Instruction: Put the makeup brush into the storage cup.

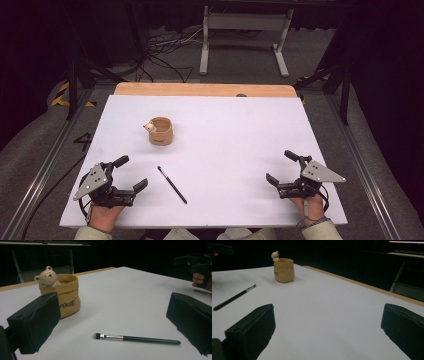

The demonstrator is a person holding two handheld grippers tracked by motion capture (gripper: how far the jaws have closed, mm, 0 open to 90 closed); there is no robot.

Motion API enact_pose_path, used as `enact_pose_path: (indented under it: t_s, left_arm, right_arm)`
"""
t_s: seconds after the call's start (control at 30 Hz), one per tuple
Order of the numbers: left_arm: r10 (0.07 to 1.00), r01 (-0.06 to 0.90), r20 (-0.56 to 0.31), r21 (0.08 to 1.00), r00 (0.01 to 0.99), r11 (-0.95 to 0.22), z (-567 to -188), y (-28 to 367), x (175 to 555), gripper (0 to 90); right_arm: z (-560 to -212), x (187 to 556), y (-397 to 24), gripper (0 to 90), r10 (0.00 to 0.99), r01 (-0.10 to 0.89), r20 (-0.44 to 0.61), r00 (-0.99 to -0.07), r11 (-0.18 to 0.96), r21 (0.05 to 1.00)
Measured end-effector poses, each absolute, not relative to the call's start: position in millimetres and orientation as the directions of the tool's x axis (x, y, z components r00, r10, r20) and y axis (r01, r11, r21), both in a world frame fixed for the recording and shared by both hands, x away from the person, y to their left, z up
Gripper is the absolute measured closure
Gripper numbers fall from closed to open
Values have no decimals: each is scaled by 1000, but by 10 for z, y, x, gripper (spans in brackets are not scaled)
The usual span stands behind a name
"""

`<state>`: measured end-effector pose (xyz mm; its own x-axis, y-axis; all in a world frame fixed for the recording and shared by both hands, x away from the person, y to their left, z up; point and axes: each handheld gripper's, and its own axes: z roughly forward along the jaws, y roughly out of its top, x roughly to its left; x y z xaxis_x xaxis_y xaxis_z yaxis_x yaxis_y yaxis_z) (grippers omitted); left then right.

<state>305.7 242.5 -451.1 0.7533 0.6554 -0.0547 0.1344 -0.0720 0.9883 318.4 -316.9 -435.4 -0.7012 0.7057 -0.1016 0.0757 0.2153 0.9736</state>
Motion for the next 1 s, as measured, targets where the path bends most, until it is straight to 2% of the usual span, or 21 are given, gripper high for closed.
enact_pose_path:
  t_s: [0.4,0.6,0.7,1.0]
  left_arm:
    - [648,146,-64,987,759,-73,-4454,2417,3052,5]
    - [652,131,-41,987,758,-91,-4384,2398,3035,6]
    - [657,181,-67,978,751,-107,-4323,2381,3022,1]
    - [686,244,-65,955,725,-167,-4123,2278,3026,0]
  right_arm:
    - [-4345,3172,-3166,0,705,71,-112,-701,225,972]
    - [-4341,3169,-3162,0,704,67,-117,-701,228,971]
    - [-4341,3168,-3165,0,700,67,-125,-703,241,968]
    - [-4310,3135,-3187,0,702,55,-136,-699,243,969]
